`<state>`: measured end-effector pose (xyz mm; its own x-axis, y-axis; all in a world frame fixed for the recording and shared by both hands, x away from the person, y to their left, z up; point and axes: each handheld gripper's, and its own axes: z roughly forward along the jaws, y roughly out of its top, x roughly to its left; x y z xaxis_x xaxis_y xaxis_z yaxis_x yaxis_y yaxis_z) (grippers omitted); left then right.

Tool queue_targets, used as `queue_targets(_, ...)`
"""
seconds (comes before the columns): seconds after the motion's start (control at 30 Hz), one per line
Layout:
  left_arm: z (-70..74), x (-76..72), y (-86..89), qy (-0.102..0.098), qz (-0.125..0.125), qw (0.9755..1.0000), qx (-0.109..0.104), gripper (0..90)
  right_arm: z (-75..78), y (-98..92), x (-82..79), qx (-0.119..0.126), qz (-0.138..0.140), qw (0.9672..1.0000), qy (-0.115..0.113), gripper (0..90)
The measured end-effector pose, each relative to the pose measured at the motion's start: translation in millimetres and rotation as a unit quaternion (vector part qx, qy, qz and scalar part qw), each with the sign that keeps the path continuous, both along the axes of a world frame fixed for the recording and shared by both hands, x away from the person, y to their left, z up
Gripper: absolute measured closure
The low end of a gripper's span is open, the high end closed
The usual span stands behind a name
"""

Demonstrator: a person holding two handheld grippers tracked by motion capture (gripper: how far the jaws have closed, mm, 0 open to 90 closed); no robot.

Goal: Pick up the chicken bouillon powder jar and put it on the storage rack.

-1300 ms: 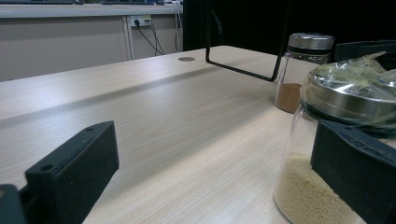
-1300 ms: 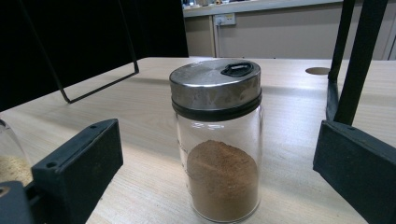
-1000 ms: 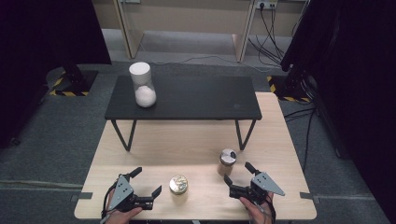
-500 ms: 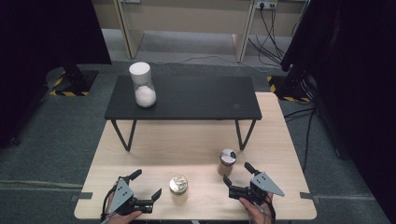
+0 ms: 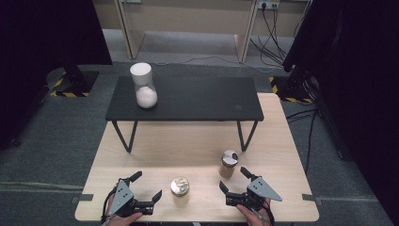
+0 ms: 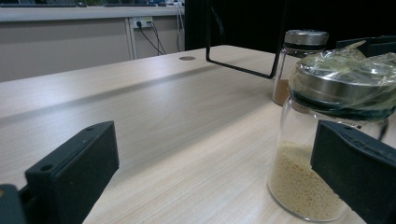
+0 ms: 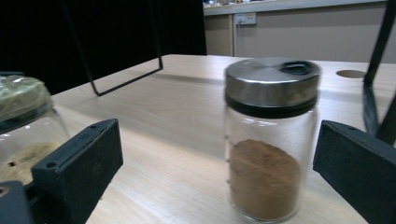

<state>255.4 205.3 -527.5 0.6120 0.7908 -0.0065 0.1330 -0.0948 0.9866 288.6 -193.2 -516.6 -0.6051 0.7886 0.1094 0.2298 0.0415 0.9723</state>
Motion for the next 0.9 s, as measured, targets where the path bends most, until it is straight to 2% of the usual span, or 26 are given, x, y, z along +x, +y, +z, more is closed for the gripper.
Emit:
queue_targets(0.4, -1.0, -0.3, -0.5, 0.002, -0.003, 1.0, 0.0, 0.5, -0.8, 13.6, -10.8, -0.007, 0.025, 0.9997, -0.003, 1.8)
queue_targets(0.57, -0.9, -0.8, -0.4, 0.002, -0.002, 1.0, -0.002, 0.5, -1.2, 23.2, -16.6, -0.022, 0.039, 0.9989, -0.011, 1.8)
queue_targets(0.9, -1.2, -0.4, 0.0, 0.003, -0.002, 1.0, -0.003, 0.5, -2.7, 35.8, -22.4, -0.022, 0.065, 0.9976, -0.009, 1.8)
